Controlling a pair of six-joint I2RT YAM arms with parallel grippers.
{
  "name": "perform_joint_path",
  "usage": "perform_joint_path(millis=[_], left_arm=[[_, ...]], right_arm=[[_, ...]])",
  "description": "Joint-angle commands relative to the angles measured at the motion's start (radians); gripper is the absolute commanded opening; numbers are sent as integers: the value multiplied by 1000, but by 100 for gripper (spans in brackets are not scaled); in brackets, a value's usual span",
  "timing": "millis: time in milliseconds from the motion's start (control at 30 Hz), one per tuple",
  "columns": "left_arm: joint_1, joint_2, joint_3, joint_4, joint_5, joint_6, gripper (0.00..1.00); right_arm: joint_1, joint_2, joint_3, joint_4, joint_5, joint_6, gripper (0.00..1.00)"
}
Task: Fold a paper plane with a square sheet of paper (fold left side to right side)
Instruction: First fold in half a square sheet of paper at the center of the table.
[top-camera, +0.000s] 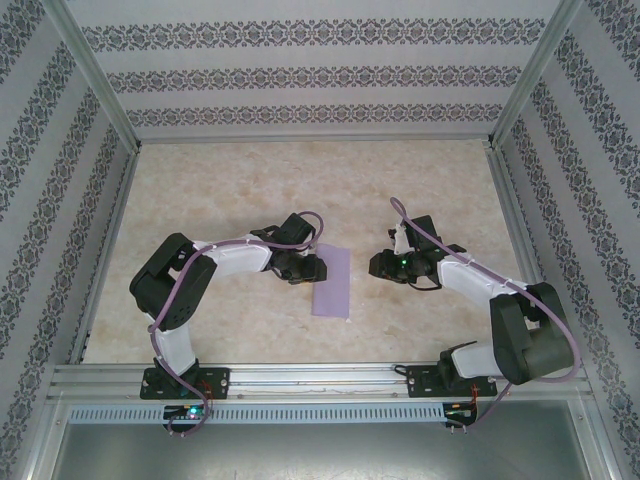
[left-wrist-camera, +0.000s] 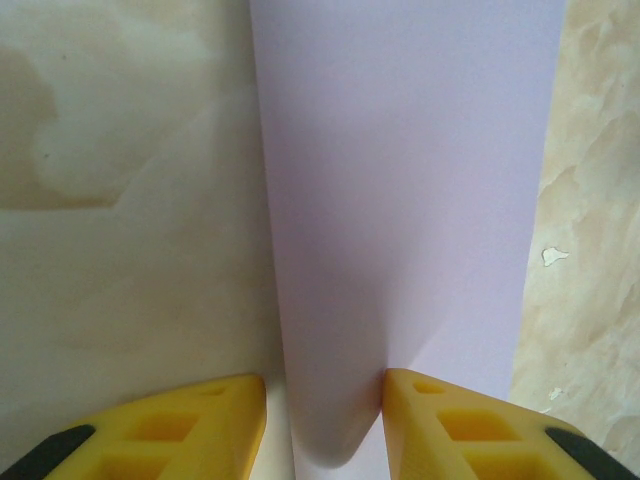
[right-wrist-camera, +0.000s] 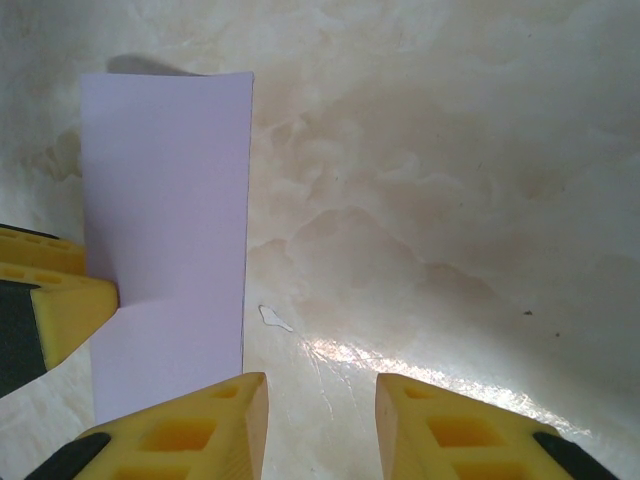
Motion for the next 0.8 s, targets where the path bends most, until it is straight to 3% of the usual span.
perform_joint_path(millis=[0, 467, 767], left_arm=[[-3, 97, -52, -36, -90, -1, 39], [-2, 98, -54, -36, -91, -8, 39], [-3, 100, -53, -38, -91, -7, 39]], right_arm=[[-4, 17, -1, 17, -39, 2, 34], [45, 60, 4, 104, -108, 74, 33], [107, 145, 12, 232, -198, 152, 21]])
